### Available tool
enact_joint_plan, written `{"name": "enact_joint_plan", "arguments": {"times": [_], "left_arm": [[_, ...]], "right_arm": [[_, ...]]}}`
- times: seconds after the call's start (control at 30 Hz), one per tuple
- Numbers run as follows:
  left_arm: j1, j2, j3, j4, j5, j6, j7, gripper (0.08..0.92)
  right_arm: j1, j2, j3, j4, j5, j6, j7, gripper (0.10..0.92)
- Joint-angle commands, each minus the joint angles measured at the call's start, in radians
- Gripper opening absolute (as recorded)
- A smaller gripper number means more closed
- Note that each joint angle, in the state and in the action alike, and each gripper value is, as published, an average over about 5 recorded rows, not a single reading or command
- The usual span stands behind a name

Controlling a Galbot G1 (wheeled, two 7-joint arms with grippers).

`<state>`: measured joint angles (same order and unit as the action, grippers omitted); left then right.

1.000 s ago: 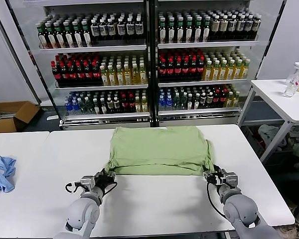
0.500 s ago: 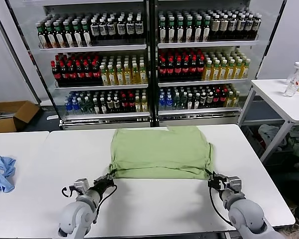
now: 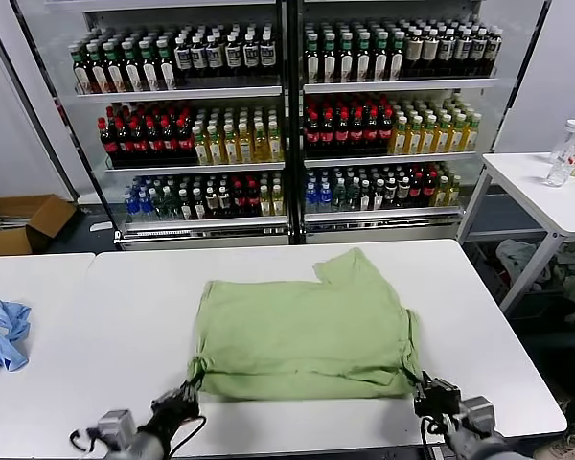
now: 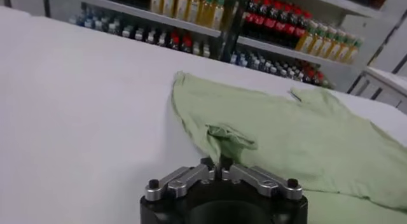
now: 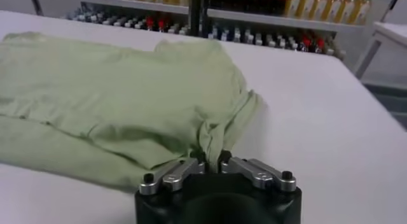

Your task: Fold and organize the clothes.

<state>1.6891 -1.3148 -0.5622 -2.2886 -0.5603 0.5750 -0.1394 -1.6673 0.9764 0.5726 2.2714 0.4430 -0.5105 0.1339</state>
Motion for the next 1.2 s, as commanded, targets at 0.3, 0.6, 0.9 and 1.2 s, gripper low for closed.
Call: {"name": "enact_joint_plan", "arguments": {"times": [0.3, 0.6, 0.9, 1.2], "left_arm": [[-0.299, 0.025, -0.088, 0.120, 0.023, 0.001, 0.029, 0.441], [-0.759, 0.039, 0.145, 0.621, 0.115, 0.002, -0.013, 0.701], [-0.934, 0.045, 0.255, 0.895, 0.167, 0.003, -0.053, 0.822], [-0.934, 0.048, 0.287, 0.929, 0.126, 0.004, -0.044, 0.821]], "right_arm": [[0.669, -0.004, -0.234, -0.336, 0.194, -0.034, 0.106, 0.641], [1.141, 0.135, -0.492, -0.876, 0.148, -0.068, 0.053, 0.819], [1.312, 0.266, -0.559, -1.208, 0.111, -0.069, 0.023, 0.823], [1.346, 0.319, -0.601, -1.331, 0.100, -0.072, -0.018, 0.815]]}}
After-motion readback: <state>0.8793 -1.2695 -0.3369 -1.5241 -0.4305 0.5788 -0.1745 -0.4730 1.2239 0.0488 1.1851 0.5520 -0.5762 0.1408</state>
